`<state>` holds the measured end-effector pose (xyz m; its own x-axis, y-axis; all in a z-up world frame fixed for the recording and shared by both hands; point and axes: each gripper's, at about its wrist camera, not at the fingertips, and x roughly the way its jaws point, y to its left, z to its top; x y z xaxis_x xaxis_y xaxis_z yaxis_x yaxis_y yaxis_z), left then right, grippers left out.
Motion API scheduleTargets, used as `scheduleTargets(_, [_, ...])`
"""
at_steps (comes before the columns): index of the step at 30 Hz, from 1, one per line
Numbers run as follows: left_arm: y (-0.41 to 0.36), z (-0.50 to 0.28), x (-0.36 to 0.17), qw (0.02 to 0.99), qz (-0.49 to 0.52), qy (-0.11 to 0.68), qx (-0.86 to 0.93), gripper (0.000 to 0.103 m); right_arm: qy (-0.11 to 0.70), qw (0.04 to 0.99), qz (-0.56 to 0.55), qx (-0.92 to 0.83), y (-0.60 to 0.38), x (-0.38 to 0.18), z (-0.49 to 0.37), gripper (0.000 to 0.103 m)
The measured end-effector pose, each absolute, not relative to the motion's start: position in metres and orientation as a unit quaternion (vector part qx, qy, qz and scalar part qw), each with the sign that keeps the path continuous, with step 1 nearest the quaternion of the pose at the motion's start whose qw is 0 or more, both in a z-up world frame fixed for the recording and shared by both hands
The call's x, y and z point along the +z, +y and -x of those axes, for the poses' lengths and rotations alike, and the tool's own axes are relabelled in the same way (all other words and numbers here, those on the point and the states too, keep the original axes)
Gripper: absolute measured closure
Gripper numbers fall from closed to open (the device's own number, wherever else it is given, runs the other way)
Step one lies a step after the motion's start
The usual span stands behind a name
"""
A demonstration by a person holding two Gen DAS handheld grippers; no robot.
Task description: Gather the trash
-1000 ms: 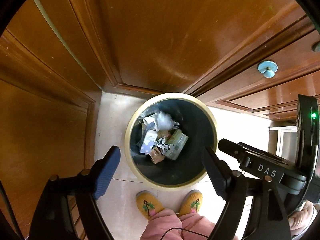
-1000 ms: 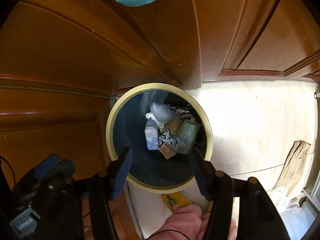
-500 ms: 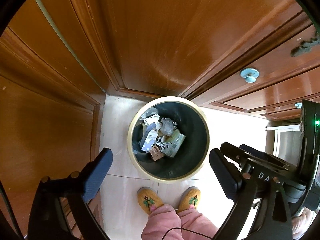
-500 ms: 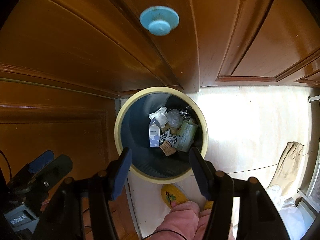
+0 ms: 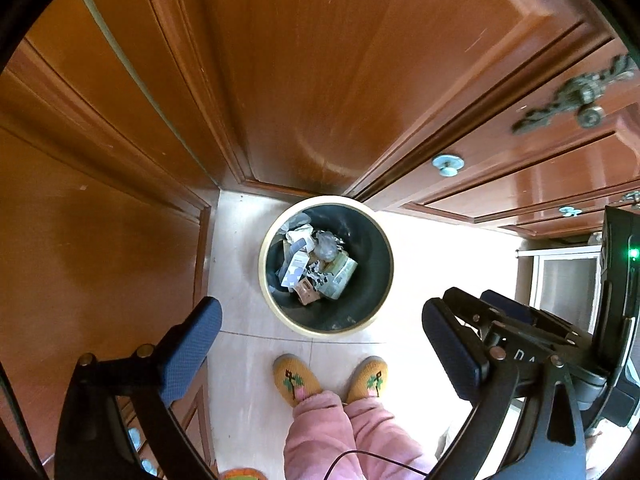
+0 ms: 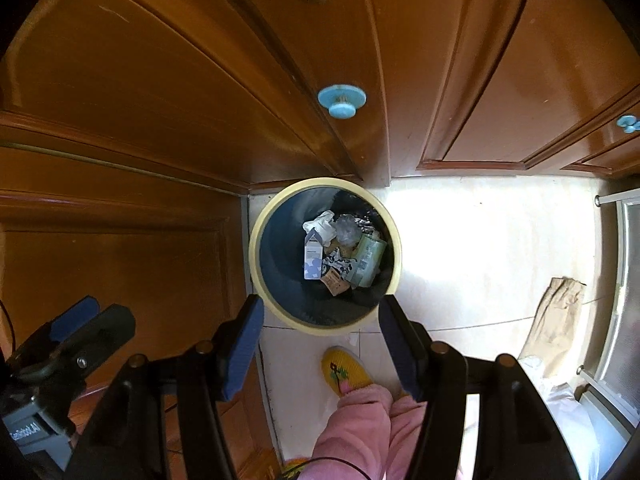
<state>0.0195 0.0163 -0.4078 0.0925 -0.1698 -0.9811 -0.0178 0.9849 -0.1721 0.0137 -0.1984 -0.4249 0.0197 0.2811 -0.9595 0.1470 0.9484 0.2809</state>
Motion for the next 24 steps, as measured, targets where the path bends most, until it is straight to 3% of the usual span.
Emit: scheduleTargets(24, [0.005,-0.023,-0.169,0.808,0.032,0.587,-0.047,0.004,0.629,0.767,-0.110,0.067,-0.196,-0.196,-0.014,0.043])
